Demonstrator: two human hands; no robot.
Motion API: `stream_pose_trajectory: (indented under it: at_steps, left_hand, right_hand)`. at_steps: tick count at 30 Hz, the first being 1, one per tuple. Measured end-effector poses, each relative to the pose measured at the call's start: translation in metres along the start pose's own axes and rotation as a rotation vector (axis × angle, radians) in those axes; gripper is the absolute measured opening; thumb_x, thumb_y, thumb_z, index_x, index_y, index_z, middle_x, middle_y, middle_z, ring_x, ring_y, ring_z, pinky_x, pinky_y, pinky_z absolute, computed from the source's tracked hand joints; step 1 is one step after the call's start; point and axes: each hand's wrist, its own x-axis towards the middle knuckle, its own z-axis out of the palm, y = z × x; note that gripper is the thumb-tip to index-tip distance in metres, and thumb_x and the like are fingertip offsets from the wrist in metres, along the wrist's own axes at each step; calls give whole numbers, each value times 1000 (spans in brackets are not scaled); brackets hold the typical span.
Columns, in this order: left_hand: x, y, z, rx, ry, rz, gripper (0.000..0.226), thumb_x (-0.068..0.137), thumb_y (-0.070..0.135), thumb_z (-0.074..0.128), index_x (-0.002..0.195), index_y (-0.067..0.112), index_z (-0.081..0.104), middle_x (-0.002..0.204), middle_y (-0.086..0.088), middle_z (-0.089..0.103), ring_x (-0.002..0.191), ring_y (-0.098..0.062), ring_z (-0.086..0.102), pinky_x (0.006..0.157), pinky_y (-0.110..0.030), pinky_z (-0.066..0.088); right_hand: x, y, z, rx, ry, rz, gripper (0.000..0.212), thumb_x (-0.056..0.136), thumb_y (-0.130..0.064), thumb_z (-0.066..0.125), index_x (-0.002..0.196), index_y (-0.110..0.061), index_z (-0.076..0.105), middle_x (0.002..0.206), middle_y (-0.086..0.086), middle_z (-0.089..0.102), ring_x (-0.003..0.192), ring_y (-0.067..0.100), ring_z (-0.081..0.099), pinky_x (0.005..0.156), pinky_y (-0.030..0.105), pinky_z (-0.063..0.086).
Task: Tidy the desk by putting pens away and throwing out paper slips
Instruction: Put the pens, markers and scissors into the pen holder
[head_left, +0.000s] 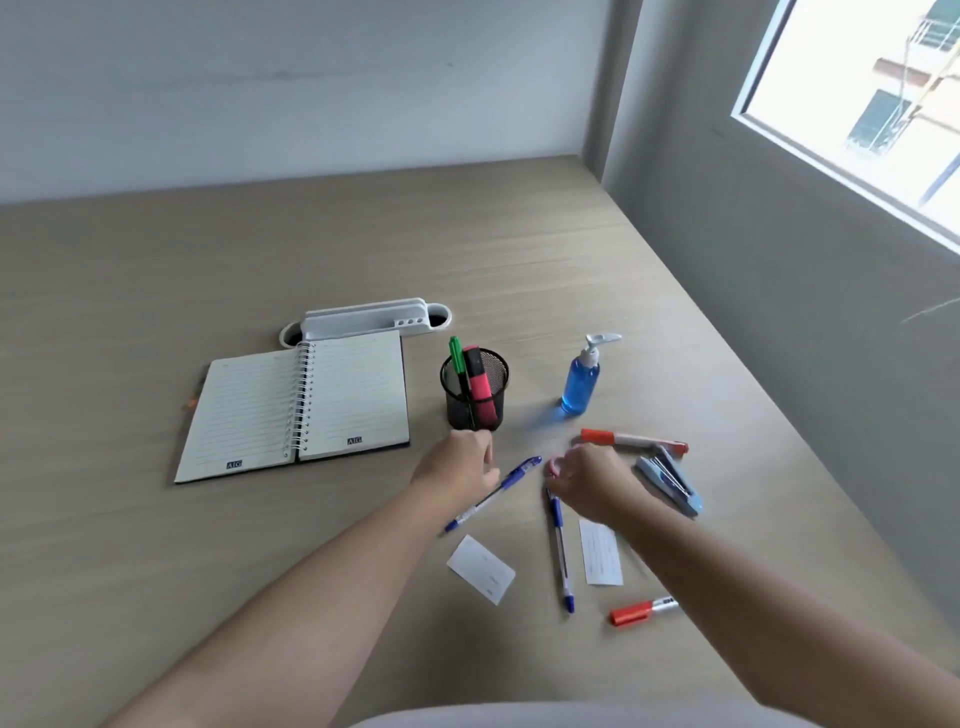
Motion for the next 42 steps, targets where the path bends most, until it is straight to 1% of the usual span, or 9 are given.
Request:
stream_pose_trajectory:
  at_steps: [3, 8, 11, 15, 22, 28, 32, 37, 42]
  left_hand:
    - [-3, -11, 24, 66, -104, -106, 28, 83, 32, 64, 100, 11, 60, 106, -8, 65, 97, -29, 62, 79, -34, 51]
    - [3, -21, 41, 61, -162, -137, 18, 83, 24, 61, 95, 9, 63, 105, -10, 66, 98, -30, 62, 83, -38, 54]
    - [7, -22, 37, 42, -164, -97, 14, 80, 17, 59, 85, 6, 64, 98, -14, 69, 89, -31, 63, 77, -37, 54]
    - [-1, -28, 30, -6, -245, -50, 4, 72, 17, 61, 72, 14, 61, 79, -4, 65, 74, -23, 61, 66, -33, 51]
    - [12, -14, -66, -332, -15, -51, 7, 75, 19, 60, 73, 13, 58, 66, -3, 67, 66, -19, 68, 69, -32, 56]
    - [47, -8, -107, -569, 218, -72, 18, 87, 17, 54, 88, 1, 63, 64, -7, 67, 47, -6, 65, 73, -34, 61]
    - [65, -20, -97, -546, 241, -120, 18, 89, 18, 54, 87, 2, 60, 65, -3, 64, 48, -2, 65, 63, -18, 54]
    - [72, -35, -73, -509, 174, -179, 11, 85, 16, 59, 74, 14, 57, 71, -5, 66, 74, -23, 73, 80, -36, 59]
    - [73, -42, -69, -442, 240, -162, 24, 81, 22, 67, 98, 16, 52, 72, -3, 61, 69, -20, 61, 62, -29, 45]
  right_hand:
    - [-11, 5, 23, -85, -56, 1, 34, 78, -35, 62, 99, -8, 59, 97, 10, 57, 89, 25, 57, 67, 32, 46]
    - [-16, 7, 39, -65, -51, 6, 22, 82, -26, 61, 72, -9, 51, 74, 1, 45, 70, 20, 45, 57, 29, 37]
    - [-11, 7, 34, -20, -87, 50, 37, 79, -24, 63, 53, -13, 39, 57, 0, 41, 56, 19, 43, 43, 25, 30]
    - [-10, 5, 21, 84, -63, 82, 32, 72, -23, 64, 53, -7, 44, 57, 4, 44, 49, 17, 38, 44, 26, 31]
    - [24, -55, -74, 301, 264, -72, 26, 74, -21, 63, 61, 0, 58, 57, 10, 48, 56, 19, 41, 49, 26, 30]
    - [57, -95, -104, 372, 402, -207, 12, 80, -26, 63, 72, -17, 66, 58, -1, 53, 61, 20, 48, 52, 25, 32]
    - [76, -99, -89, 322, 384, -203, 14, 82, -25, 62, 81, -14, 70, 62, 2, 57, 64, 20, 49, 52, 27, 31]
    - [91, -85, -52, 287, 252, -151, 15, 81, -28, 62, 79, -15, 70, 70, 7, 63, 65, 24, 55, 53, 27, 37]
    - [96, -78, -35, 250, 179, -153, 17, 81, -27, 64, 86, -12, 69, 67, 2, 57, 62, 19, 50, 53, 25, 36]
